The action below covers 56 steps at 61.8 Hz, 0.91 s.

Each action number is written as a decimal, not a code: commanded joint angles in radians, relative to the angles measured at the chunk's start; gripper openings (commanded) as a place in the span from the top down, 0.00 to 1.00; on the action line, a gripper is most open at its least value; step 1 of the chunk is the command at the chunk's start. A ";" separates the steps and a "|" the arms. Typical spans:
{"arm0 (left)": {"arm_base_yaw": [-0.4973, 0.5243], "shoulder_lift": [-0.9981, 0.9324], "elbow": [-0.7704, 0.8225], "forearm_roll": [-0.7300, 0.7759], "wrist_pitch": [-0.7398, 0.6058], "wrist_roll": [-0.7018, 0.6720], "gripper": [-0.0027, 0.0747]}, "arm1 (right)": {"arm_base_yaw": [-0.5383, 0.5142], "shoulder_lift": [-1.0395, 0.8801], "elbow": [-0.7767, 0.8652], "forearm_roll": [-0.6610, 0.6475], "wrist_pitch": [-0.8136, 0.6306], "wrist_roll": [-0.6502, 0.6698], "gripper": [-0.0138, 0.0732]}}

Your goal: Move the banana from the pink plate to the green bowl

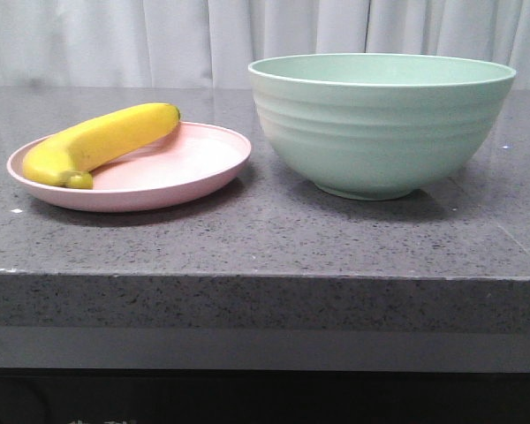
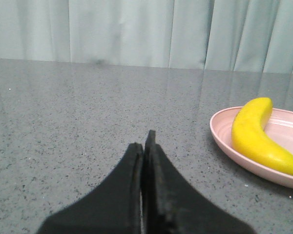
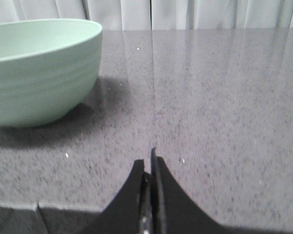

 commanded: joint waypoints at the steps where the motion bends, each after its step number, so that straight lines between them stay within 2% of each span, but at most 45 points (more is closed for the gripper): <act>1: 0.000 0.105 -0.124 0.009 -0.032 -0.002 0.99 | -0.006 0.022 -0.121 0.004 -0.049 -0.010 0.91; 9: 0.000 0.333 -0.268 0.014 -0.015 -0.002 0.99 | -0.006 0.172 -0.276 0.004 0.036 -0.010 0.91; 15: 0.000 0.478 -0.346 0.014 -0.030 -0.002 0.99 | -0.006 0.286 -0.364 0.004 0.043 -0.010 0.91; 26: 0.000 0.607 -0.419 0.014 -0.042 -0.002 0.97 | -0.006 0.405 -0.421 -0.001 0.022 -0.010 0.91; 31: 0.000 0.629 -0.421 0.014 -0.058 -0.002 0.83 | -0.006 0.413 -0.421 -0.001 0.006 -0.010 0.85; 33: 0.000 0.636 -0.419 0.014 -0.062 -0.002 0.72 | -0.006 0.413 -0.421 -0.001 0.005 -0.010 0.81; 39: 0.000 0.664 -0.419 0.014 -0.079 -0.002 0.35 | -0.006 0.413 -0.421 -0.002 0.004 -0.010 0.56; 40: 0.000 0.670 -0.419 0.014 -0.090 -0.002 0.26 | -0.006 0.413 -0.421 -0.002 0.004 -0.010 0.47; 43: 0.000 0.686 -0.419 0.003 -0.114 -0.002 0.15 | -0.006 0.413 -0.421 -0.002 0.000 -0.010 0.32; 46: -0.002 0.703 -0.419 -0.044 -0.132 -0.002 0.09 | -0.006 0.413 -0.421 -0.002 -0.001 -0.010 0.21; 49: -0.011 0.722 -0.428 -0.074 -0.126 -0.002 0.08 | -0.006 0.414 -0.421 -0.001 -0.001 -0.010 0.14; 52: -0.036 0.743 -0.462 -0.060 -0.083 0.000 0.09 | -0.006 0.414 -0.421 -0.001 -0.002 -0.010 0.11; 56: -0.100 0.787 -0.518 -0.031 -0.004 0.002 0.09 | -0.006 0.414 -0.421 -0.001 -0.003 -0.010 0.11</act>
